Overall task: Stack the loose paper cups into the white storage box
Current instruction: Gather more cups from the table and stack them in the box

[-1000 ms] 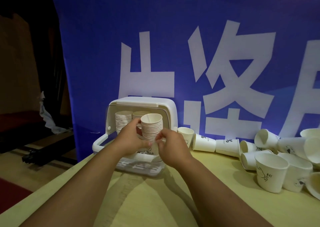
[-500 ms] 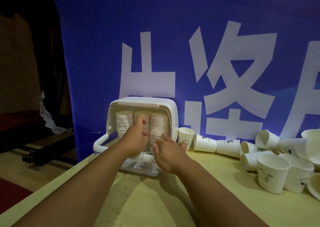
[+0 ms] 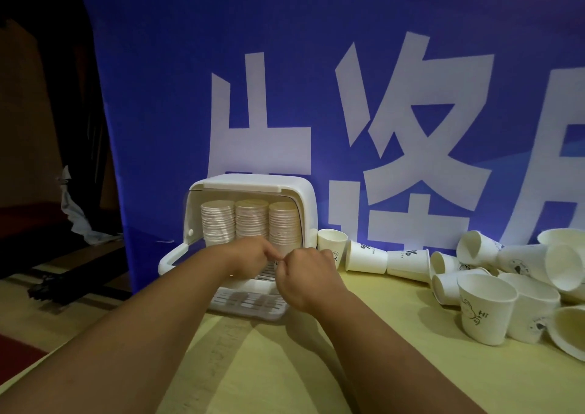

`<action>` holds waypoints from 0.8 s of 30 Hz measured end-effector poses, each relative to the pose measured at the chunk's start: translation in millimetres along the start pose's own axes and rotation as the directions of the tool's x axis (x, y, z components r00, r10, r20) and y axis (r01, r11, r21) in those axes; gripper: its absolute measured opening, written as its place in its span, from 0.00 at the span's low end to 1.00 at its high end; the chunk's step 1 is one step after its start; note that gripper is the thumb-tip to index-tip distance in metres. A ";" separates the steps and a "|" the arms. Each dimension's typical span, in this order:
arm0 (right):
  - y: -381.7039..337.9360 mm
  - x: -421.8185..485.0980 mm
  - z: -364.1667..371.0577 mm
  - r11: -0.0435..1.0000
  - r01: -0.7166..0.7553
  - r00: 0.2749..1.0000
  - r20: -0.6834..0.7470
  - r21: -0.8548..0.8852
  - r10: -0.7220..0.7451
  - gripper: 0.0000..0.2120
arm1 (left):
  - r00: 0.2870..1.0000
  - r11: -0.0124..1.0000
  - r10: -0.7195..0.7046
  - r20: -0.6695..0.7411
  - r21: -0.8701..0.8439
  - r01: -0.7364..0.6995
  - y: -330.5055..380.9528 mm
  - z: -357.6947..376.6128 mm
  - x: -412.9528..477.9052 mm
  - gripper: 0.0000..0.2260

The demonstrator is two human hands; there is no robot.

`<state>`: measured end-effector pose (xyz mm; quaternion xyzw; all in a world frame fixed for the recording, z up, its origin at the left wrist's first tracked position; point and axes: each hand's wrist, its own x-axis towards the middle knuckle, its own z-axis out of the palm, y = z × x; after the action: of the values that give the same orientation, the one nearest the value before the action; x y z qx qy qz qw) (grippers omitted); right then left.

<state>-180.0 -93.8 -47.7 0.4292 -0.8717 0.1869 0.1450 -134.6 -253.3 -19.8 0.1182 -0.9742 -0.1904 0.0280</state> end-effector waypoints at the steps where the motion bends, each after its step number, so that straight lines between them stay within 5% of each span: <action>1: 0.8 -0.1 0.4 1.000 -0.004 1.000 -0.025 0.016 0.004 0.16 | 1.000 1.000 0.001 -0.002 -0.008 -0.001 0.2 0.9 -0.5 0.23; 10: 13.6 -29.8 -13.4 0.964 -0.136 0.969 -0.170 0.227 0.177 0.09 | 0.936 0.997 -0.036 -0.351 -0.074 0.011 20.8 10.0 -40.5 0.08; 16: 39.4 -78.1 -38.4 0.945 -0.283 0.958 -0.008 0.163 0.288 0.09 | 0.927 0.999 -0.021 -0.375 -0.039 0.007 68.5 33.7 -83.5 0.07; 24: 102.6 -181.4 -91.9 0.893 -0.433 0.897 -0.040 0.125 0.441 0.10 | 0.957 0.993 0.041 -0.289 -0.093 -0.071 160.8 90.7 -117.4 0.08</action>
<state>-146.9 131.1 -61.7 0.2234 -0.9284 0.2779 0.1043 -65.0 -47.3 -44.2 0.1153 -0.9517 -0.2202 0.1800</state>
